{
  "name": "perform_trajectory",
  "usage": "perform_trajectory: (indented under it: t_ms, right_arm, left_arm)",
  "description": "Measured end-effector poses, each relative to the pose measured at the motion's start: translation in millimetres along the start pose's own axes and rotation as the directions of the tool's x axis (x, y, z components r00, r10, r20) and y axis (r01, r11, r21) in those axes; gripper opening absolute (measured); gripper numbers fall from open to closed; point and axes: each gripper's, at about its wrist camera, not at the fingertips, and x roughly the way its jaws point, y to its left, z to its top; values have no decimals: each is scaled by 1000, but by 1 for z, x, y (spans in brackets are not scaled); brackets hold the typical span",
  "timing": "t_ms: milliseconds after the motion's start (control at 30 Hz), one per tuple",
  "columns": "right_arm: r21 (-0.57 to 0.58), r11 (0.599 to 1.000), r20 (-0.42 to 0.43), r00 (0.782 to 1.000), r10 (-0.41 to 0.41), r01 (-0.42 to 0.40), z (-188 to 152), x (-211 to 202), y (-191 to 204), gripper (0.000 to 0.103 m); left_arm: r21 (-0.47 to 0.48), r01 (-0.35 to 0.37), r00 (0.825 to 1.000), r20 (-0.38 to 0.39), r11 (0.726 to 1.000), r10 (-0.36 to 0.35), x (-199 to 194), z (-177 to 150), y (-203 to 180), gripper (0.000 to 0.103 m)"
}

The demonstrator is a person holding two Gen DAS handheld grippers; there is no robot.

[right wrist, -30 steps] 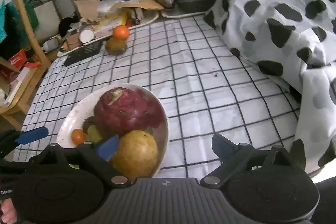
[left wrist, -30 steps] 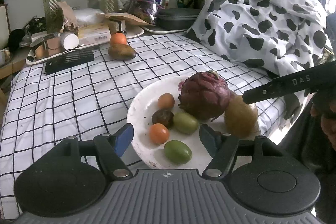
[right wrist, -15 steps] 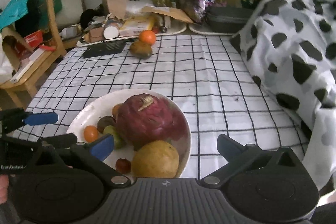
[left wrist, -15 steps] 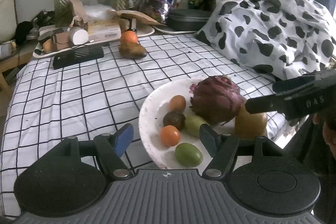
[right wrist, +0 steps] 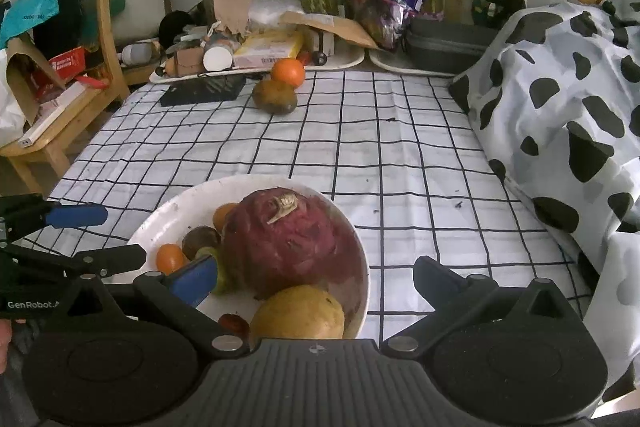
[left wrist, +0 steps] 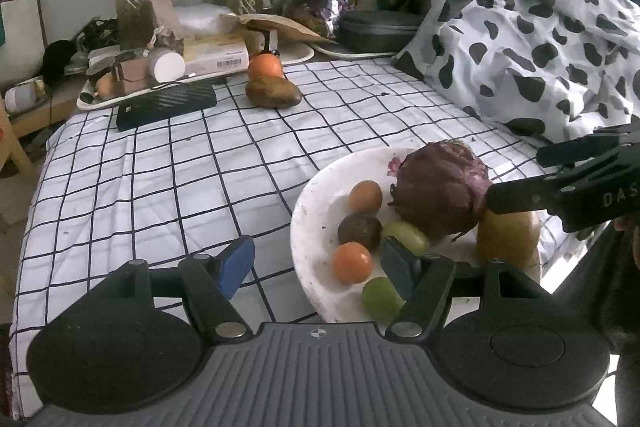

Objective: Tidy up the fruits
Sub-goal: 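Withdraw both open tools from the plate toward the last fruits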

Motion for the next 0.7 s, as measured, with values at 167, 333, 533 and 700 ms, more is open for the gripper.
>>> perform_trajectory:
  t_ms: [167, 333, 533, 700]
  right_arm:
    - [-16, 1000, -4, 1000, -2, 2, 0, 2, 2, 103]
    - [-31, 1000, 16, 1000, 1, 0, 3, 0, 5, 103]
    - [-82, 996, 91, 996, 25, -17, 22, 6, 2, 103]
    - [-103, 994, 98, 995, 36, -26, 46, 28, -6, 103]
  left_arm:
    - [15, 0, 1000, -1, 1000, 0, 2, 0, -1, 68]
    - [35, 0, 1000, 16, 999, 0, 0, 2, -3, 68]
    - [95, -15, 997, 81, 995, 7, 8, 17, 2, 68]
    - [118, -25, 994, 105, 993, 13, 31, 34, 15, 68]
